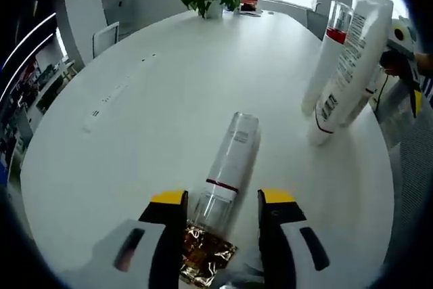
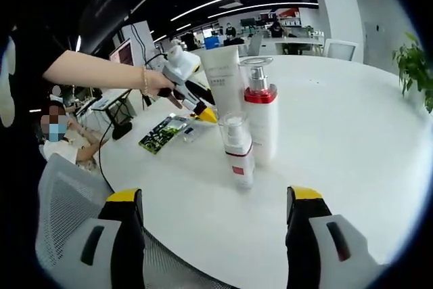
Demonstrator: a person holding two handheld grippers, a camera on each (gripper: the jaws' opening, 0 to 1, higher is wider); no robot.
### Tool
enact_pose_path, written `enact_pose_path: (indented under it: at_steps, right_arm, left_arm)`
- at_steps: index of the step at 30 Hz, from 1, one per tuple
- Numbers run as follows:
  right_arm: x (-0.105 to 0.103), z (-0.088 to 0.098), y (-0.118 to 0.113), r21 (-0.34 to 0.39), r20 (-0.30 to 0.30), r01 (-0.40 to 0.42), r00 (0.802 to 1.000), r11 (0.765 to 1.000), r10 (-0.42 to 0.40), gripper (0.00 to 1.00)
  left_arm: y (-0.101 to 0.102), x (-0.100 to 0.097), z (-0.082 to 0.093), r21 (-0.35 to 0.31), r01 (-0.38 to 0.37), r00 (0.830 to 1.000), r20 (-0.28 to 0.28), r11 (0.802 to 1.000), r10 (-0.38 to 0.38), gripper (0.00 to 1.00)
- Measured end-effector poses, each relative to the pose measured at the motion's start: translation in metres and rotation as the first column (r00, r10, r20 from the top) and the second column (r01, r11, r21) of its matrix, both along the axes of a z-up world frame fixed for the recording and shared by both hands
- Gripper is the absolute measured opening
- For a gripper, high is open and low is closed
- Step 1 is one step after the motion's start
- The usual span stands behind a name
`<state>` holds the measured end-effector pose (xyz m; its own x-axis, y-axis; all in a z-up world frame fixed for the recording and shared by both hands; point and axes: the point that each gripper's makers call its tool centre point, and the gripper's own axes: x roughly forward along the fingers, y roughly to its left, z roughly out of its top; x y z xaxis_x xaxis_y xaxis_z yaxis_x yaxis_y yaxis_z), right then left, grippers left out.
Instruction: Arrange the skincare products in the storage area until every visible bottle or jar stands upright without overlapping.
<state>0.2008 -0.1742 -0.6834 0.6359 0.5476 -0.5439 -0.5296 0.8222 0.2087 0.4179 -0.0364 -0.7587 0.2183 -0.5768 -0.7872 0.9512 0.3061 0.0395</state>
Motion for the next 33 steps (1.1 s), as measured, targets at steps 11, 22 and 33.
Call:
enact_pose_path:
  at_steps: [11,22,33]
  right_arm:
    - [0.001,-0.001,-0.001,-0.001,-0.002,0.004,1.000,1.000,-0.004,0.87]
    - [0.002,0.001,0.000,0.001,0.010,0.002,1.000,1.000,-0.002,0.86]
    - [0.003,0.008,0.000,0.009,0.045,-0.003,0.999,1.000,0.003,0.84]
  left_arm:
    - [0.002,0.008,-0.002,0.014,0.008,1.000,0.019,1.000,-0.008,0.24]
    - [0.009,-0.008,0.012,-0.017,-0.054,0.998,-0.036,0.998,0.053,0.24]
    - [0.024,-0.037,0.037,-0.018,-0.081,0.994,-0.073,0.997,0.079,0.23]
